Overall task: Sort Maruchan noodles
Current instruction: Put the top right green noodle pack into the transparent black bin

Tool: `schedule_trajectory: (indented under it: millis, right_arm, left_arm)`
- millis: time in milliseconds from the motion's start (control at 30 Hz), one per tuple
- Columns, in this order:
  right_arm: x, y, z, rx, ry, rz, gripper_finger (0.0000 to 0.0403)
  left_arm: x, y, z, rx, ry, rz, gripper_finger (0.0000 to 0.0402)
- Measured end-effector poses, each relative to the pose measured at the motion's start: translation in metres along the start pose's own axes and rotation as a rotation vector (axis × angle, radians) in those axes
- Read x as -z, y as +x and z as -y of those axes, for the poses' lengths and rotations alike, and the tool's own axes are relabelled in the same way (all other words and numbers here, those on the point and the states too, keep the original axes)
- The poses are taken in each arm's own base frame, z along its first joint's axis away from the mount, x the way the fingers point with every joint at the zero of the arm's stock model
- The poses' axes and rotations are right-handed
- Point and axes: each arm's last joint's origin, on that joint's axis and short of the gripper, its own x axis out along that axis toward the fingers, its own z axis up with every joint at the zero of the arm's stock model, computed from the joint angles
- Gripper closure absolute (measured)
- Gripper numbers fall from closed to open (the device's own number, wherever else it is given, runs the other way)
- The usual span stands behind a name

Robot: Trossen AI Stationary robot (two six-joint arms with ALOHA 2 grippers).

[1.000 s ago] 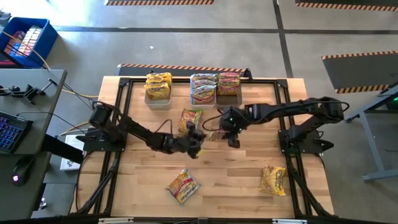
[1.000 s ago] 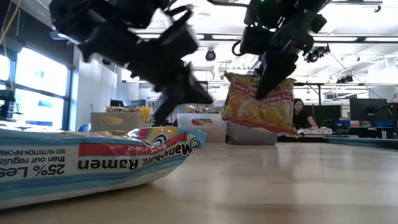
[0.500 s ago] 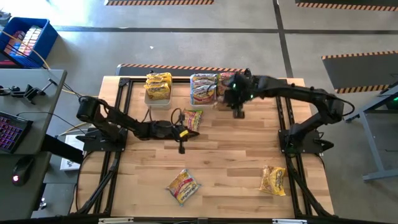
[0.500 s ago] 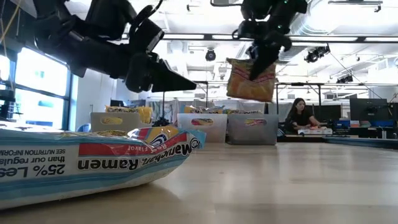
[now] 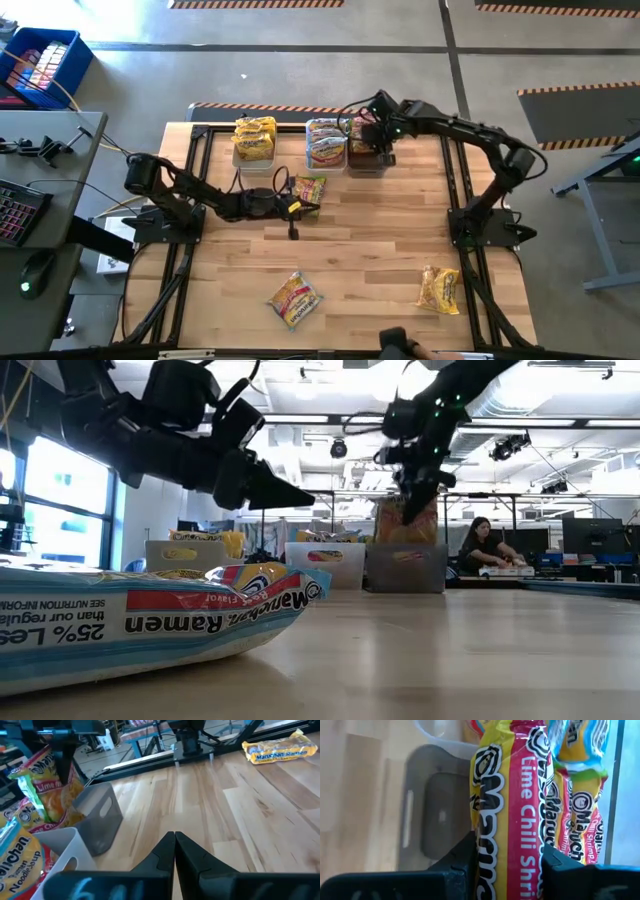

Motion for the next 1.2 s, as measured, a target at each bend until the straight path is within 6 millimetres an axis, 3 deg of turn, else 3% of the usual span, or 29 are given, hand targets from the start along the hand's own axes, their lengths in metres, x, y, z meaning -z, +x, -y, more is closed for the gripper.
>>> schedule_trajectory:
  millis: [167,767,1200]
  right_arm:
    - [0.003,0.019,0.009,-0.009,-0.019,0.000,0.0308]
    - [0.009,0.056,0.017,-0.044,0.024,-0.022,0.0306]
    - [0.009,0.056,0.019,0.005,0.131,-0.047,0.0228]
  left_arm:
    - [0.000,0.000,-0.001,-0.003,-0.016,-0.001,0.0399]
    - [0.001,0.000,-0.001,-0.002,-0.013,-0.003,0.0399]
    - [0.001,0.000,-0.001,-0.002,-0.013,-0.003,0.0399]
